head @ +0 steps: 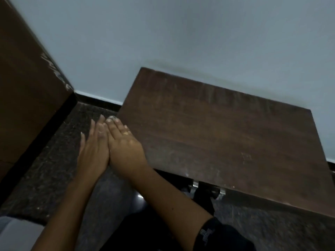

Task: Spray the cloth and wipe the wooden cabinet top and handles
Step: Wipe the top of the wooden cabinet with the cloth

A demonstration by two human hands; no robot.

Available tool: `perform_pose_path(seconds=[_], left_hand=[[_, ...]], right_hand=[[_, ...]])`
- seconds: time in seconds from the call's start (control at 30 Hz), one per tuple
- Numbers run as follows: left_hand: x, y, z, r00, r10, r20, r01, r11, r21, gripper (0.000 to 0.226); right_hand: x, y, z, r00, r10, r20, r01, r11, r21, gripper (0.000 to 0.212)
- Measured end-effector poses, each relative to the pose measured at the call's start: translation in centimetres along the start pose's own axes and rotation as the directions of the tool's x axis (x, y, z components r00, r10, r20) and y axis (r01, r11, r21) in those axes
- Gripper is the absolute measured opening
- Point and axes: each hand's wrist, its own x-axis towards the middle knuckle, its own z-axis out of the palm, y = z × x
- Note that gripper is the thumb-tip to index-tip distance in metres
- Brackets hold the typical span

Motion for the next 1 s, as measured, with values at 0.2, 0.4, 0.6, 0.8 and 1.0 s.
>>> perform_pose_path(seconds=[0.2, 0.4, 0.6, 0.8, 1.0], left_hand=[[-1.8, 1.0, 2.1, 0.996, 0.072, -0.045, -0.073, 0.997, -0.005, 0.052], [-4.8, 3.6, 4.6, 0.981, 0.195, -0.018, -0.194, 0.981, 0.022, 0.051], [-8.0, 8.9, 8.8, 0.935, 0.329, 0.129, -0.353, 0.889, 0.293, 0.049], [-11.0, 14.7, 13.7, 0.863, 0.440, 0.250, -0.506, 0.749, 0.428, 0.053], [-13.3, 20.6, 19.2, 0.770, 0.553, 0.319, -0.609, 0.786, 0.106, 0.051]], right_hand=[[-2.9, 2.0, -1.1, 0.996, -0.080, -0.041, 0.079, 0.996, -0.047, 0.054], [-7.4, 3.9, -2.2, 0.991, -0.036, -0.129, 0.023, 0.994, -0.106, 0.055], [-13.6, 8.0, -5.1, 0.983, 0.077, -0.170, -0.096, 0.989, -0.108, 0.056], [-19.8, 12.5, -7.6, 0.949, 0.227, -0.220, -0.252, 0.963, -0.093, 0.054], [-26.5, 17.1, -10.7, 0.865, 0.417, -0.278, -0.449, 0.892, -0.057, 0.052]])
